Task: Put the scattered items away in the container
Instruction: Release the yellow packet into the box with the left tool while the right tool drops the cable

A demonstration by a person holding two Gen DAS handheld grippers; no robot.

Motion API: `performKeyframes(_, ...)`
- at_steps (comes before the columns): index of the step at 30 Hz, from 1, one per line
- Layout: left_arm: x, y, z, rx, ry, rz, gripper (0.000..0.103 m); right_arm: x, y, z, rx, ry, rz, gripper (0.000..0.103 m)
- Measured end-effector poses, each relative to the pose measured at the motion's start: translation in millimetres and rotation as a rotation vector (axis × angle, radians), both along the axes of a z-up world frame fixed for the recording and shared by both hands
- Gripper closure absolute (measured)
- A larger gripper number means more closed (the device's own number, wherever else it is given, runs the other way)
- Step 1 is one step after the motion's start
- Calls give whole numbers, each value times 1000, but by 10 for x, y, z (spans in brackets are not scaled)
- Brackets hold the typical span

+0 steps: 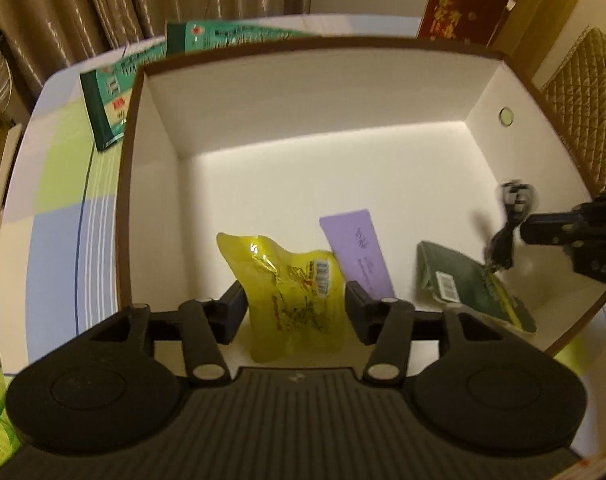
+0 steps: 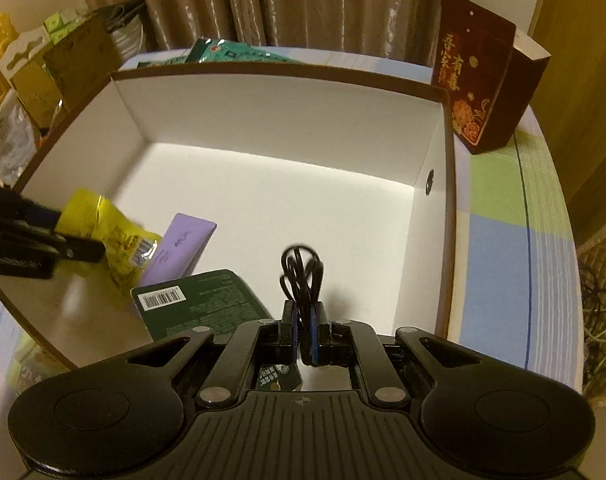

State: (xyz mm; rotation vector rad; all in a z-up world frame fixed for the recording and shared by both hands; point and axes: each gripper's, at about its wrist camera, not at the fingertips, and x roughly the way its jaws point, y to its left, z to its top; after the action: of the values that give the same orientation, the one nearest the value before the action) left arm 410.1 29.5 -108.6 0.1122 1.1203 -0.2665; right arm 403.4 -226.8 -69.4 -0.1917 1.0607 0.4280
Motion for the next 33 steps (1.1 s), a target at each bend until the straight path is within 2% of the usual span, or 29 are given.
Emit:
performKeyframes(1,-5,-4,25,-5,-8,1,46,-9,9,7,0,-7,6,98)
performKeyframes(2,-11,-12,46,-4,-17,2,38,-17,14,13,0,-12,11,91)
performKeyframes(3,-25,-26,67,3,-29,4,34,-26,15,19,1,-16,14,83)
performKeyframes(4,-37,-48,89,13,-41,4,31,-40,15,30,15,-20,22,69)
performKeyframes(7,-76,-109,114,29,-51,-8,27,-121,34,78,52,-41,44,47)
performKeyframes(8,-93,-120,116,29,-50,-10,24,-148,50,91,46,-53,48,35)
performKeyframes(14,-222,-164,162,33,-58,-15,18,-269,71,145,47,-66,80,14)
performKeyframes(18,-297,-170,224,25,-64,-9,17,-350,39,175,39,-73,75,9)
performKeyframes(33,-629,-208,585,-1,-117,-3,17,-564,-217,428,114,-131,-13,6)
